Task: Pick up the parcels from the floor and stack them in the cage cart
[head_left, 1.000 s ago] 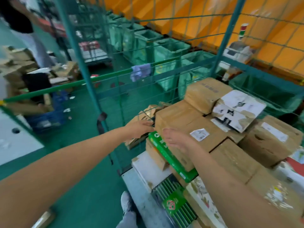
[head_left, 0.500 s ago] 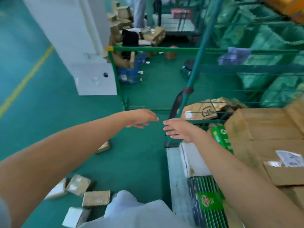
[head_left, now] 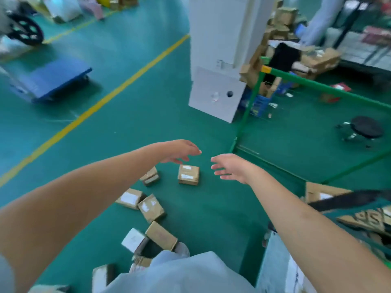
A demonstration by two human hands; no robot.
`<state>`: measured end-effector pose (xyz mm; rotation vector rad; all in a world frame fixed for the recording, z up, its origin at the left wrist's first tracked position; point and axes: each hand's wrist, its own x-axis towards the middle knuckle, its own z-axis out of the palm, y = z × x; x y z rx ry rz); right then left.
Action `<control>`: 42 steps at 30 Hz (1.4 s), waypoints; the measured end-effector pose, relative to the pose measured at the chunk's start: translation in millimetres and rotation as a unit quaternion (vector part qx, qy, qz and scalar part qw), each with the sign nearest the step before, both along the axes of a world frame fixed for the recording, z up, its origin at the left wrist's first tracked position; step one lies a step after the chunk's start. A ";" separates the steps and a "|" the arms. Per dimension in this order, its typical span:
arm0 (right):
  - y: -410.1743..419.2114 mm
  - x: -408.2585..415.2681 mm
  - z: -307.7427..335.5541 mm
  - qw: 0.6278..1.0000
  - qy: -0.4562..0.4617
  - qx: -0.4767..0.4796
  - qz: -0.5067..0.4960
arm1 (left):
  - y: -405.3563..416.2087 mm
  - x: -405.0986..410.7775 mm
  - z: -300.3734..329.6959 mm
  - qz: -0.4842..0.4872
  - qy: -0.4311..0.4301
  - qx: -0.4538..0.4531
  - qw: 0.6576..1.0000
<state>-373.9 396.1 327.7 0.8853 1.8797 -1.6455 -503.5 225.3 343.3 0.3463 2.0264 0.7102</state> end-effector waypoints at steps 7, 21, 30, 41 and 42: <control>-67.0 -114.7 -0.6 0.991 -0.001 -0.006 0.137 | -98.8 -78.6 11.6 0.123 0.024 -0.007 0.992; -127.8 -315.8 -45.5 0.940 -0.047 -0.009 0.339 | -191.1 -195.7 -23.8 0.338 -0.022 -0.046 0.940; -167.4 -441.6 -70.7 0.896 -0.070 -0.025 0.439 | -219.3 -255.6 -29.3 0.453 -0.040 -0.083 0.887; -292.6 -437.9 -80.2 0.801 -0.076 -0.026 0.593 | -300.0 -163.4 -20.6 0.630 -0.046 -0.091 0.770; -308.6 -428.7 -79.4 0.789 -0.078 -0.028 0.609 | -308.7 -142.6 -18.6 0.651 -0.048 -0.090 0.752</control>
